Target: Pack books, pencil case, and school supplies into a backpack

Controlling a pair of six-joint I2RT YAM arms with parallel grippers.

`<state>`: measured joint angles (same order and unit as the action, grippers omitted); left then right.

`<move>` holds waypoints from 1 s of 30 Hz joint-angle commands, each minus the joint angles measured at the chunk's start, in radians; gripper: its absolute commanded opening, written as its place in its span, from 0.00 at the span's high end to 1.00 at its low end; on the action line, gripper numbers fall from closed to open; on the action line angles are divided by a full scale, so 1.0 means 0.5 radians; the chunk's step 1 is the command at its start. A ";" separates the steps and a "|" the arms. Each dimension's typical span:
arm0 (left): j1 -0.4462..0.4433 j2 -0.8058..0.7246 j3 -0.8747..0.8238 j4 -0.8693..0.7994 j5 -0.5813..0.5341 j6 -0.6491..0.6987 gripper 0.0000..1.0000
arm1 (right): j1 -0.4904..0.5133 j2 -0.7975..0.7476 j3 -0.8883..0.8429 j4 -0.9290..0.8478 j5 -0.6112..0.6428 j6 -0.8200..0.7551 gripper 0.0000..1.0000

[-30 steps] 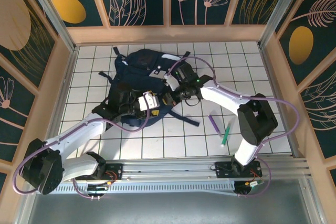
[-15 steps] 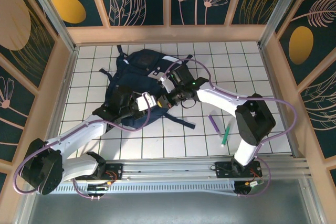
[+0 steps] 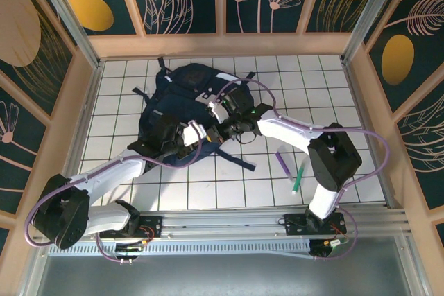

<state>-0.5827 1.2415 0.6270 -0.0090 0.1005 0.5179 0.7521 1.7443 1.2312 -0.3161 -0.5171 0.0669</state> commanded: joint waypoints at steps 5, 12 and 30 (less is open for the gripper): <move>0.025 -0.077 -0.031 -0.231 -0.086 0.145 1.00 | 0.026 -0.016 0.160 -0.017 0.077 -0.131 1.00; 0.025 -0.125 -0.027 -0.412 0.044 0.361 1.00 | -0.198 0.110 0.203 -0.359 0.528 -0.332 1.00; 0.024 -0.337 -0.021 -0.546 0.478 0.605 1.00 | -0.482 0.395 0.381 -0.318 0.930 -0.163 1.00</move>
<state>-0.5682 1.1255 0.6270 -0.1276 0.2043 0.7971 0.6178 1.9038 1.4021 -0.5430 -0.3229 -0.0845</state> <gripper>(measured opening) 0.051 0.050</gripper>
